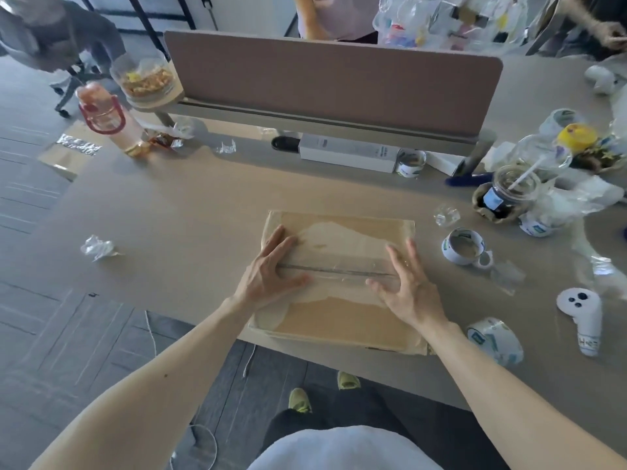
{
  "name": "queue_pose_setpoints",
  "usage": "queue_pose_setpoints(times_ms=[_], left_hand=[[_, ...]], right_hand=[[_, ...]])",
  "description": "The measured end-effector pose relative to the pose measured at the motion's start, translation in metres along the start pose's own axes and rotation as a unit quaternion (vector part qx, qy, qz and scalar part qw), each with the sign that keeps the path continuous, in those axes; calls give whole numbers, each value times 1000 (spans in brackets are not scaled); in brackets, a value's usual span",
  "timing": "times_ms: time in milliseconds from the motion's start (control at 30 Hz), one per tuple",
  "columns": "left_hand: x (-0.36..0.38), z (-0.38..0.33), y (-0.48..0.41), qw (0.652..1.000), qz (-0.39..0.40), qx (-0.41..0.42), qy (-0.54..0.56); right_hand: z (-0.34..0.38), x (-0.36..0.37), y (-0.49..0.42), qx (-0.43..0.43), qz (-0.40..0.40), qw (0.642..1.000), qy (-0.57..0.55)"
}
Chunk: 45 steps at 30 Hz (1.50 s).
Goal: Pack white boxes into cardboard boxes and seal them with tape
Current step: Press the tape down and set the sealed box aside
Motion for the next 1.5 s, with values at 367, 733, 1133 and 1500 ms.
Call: queue_pose_setpoints(times_ms=[367, 733, 1133, 1500], left_hand=[[-56, 23, 85, 981, -151, -119, 17], [-189, 102, 286, 908, -337, -249, -17], [-284, 183, 461, 858, -406, -313, -22], [-373, 286, 488, 835, -410, -365, -40]], right_hand=[[93, 14, -31, -128, 99, 987, 2], [327, 98, 33, -332, 183, 925, -19], [507, 204, 139, -410, 243, 879, -6], [643, 311, 111, -438, 298, 846, -62]])
Point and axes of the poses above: each hand's wrist, its own y-axis away from the middle knuckle, its own x-axis out of the palm, z = x × y, the point moved 1 cm from there along -y, towards the middle knuckle, and after that the axes turned 7 degrees about x, right-handed, at the moved point
